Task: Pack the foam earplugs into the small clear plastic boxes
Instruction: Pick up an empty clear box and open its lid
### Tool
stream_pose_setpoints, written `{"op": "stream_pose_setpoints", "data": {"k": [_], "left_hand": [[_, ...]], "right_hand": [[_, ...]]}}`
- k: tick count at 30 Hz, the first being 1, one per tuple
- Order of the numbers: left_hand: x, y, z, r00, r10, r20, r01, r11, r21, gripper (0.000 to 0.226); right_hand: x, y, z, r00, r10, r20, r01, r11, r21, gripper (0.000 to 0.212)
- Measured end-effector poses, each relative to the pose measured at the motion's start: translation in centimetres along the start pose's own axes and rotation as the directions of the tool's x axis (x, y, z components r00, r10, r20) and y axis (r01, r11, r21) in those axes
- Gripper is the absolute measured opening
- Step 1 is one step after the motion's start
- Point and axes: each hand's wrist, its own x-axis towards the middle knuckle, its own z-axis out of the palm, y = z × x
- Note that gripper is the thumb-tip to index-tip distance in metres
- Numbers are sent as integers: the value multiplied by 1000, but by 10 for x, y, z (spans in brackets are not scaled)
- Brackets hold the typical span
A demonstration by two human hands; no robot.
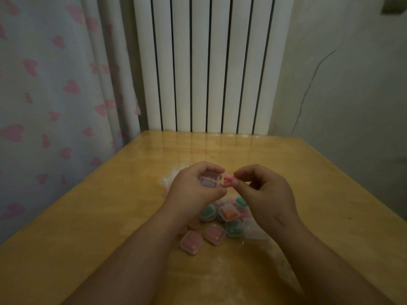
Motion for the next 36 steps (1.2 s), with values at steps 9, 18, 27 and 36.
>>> {"op": "stream_pose_setpoints", "data": {"k": [9,18,27,36], "left_hand": [[1,-1,0,999,-45,21,46,999,-26,36],[0,1,2,998,-54,13,55,998,-40,35],[-3,5,3,997,-74,38,75,997,-15,48],[-3,4,3,998,-58,31,61,996,-72,41]], "right_hand": [[-1,1,1,999,-51,-11,51,998,-26,5],[-3,-2,2,998,-68,18,69,996,-53,9],[0,3,4,999,-33,-12,28,963,-270,18],[-1,-6,0,950,293,105,-311,911,270,34]]}}
